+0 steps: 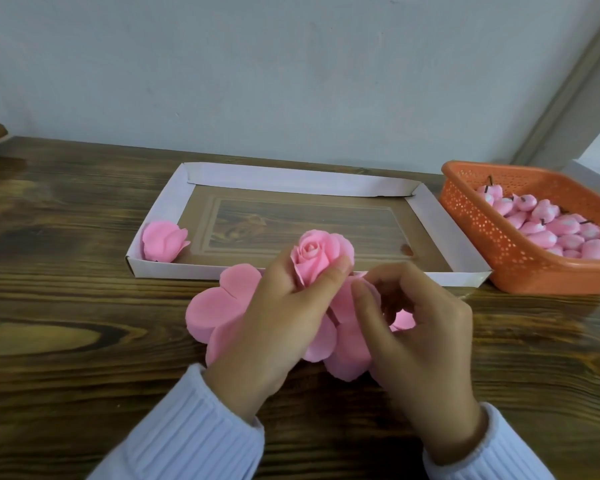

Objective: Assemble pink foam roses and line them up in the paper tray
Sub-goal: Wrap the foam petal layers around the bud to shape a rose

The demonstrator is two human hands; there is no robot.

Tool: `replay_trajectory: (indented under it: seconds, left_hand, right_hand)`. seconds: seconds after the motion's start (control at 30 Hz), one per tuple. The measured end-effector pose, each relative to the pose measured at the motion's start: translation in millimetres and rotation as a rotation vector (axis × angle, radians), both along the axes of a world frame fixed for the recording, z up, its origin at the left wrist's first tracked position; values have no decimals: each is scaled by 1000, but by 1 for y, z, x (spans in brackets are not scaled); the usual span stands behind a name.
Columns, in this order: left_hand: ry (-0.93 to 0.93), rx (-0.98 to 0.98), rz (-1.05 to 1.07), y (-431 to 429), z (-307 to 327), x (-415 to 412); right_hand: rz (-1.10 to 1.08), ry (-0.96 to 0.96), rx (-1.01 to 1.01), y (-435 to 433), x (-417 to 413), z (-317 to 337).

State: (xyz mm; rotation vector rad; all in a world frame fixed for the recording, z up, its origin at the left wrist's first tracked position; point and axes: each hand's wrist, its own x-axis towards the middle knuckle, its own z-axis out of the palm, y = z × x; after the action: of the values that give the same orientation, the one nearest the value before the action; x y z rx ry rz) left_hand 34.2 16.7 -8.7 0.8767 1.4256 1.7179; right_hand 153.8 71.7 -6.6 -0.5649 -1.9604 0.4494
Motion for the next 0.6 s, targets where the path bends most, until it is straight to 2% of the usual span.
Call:
replay_trajectory:
  seconds: [0.23,0.6]
  left_hand:
    - [90,9,-102,-1,1,2]
    - [124,2,-293,-4,4,-1]
  right_hand:
    - [-91,88,-120,6,2,-4]
    - [37,221,-291,2,2,5]
